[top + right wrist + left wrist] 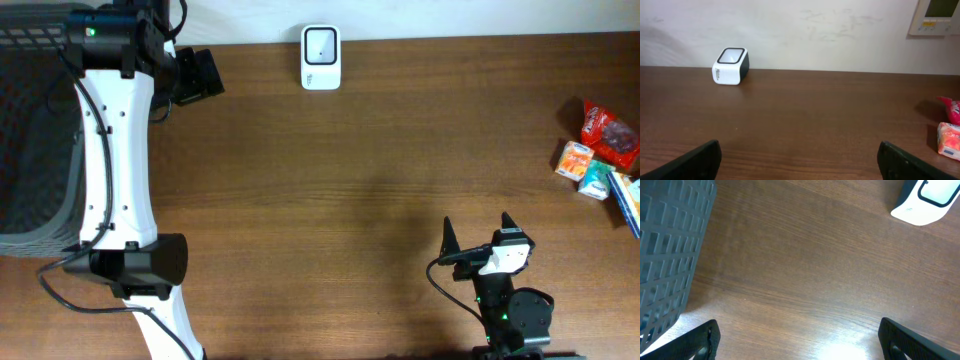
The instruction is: Scan the item barcode
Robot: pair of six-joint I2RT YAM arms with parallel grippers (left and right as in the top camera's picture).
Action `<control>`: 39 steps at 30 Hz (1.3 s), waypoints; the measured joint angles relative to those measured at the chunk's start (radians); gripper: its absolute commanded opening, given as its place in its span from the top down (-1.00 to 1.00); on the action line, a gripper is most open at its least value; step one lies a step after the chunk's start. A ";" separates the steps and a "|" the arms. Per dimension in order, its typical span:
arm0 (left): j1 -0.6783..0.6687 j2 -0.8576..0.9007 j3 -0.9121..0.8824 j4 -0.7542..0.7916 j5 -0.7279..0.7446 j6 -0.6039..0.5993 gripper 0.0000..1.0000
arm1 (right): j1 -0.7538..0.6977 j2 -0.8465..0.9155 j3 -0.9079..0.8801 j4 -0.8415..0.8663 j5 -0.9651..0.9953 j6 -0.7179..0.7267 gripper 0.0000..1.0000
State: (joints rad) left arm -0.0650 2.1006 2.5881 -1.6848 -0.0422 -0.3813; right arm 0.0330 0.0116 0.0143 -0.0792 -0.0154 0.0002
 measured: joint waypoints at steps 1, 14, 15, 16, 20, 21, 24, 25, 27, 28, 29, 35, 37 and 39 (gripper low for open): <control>0.000 0.000 0.000 0.000 0.000 0.000 -0.98 | 0.000 0.000 0.000 0.000 0.000 0.000 -0.97; -0.117 -0.179 -0.306 0.209 -0.075 0.026 -0.98 | 0.000 0.000 0.000 0.001 0.000 0.000 -0.97; -0.119 -0.273 -0.472 0.322 -0.076 0.026 -0.98 | 0.000 -0.001 0.000 0.000 0.000 0.000 -0.97; -0.117 -0.409 -0.699 0.397 -0.078 0.027 -0.98 | 0.000 -0.001 0.000 0.000 0.000 0.001 -0.97; -0.117 -0.912 -1.529 0.978 -0.078 0.098 -0.98 | -0.001 0.000 0.000 -0.001 0.007 0.000 -0.97; -0.117 -1.064 -1.722 1.186 -0.078 0.106 -0.98 | -0.001 0.002 0.002 0.005 0.010 0.001 -0.97; -0.114 -1.571 -2.103 1.356 -0.090 0.113 -0.98 | -0.002 0.000 0.000 0.002 0.011 0.001 -0.97; -0.114 -1.778 -2.193 1.342 -0.109 0.113 -0.99 | -0.002 -0.002 0.000 0.000 0.011 0.000 -0.97; -0.100 -1.935 -2.257 1.359 -0.129 0.113 -0.98 | -0.002 -0.002 0.000 0.000 0.011 0.000 -0.98; -0.079 -1.965 -2.288 1.377 -0.127 0.113 -0.98 | -0.002 -0.001 0.000 0.000 0.011 0.001 -0.97; -0.055 -1.984 -2.314 1.410 -0.124 0.114 -0.98 | -0.002 -0.001 0.000 0.000 0.011 0.000 -0.97; 0.026 -2.087 -2.540 1.756 -0.056 0.217 -0.98 | -0.002 -0.002 0.000 0.000 0.011 0.000 -0.97; 0.026 -2.089 -2.575 1.725 -0.042 0.246 -0.98 | -0.002 -0.002 0.000 0.000 0.011 0.000 -0.97; 0.026 -2.090 -2.575 1.615 -0.032 0.298 -0.98 | -0.002 -0.002 0.000 0.000 0.011 0.000 -0.97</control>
State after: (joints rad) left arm -0.0395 0.0101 0.0132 -0.0696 -0.0742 -0.0837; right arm 0.0315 0.0101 0.0143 -0.0792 -0.0048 0.0006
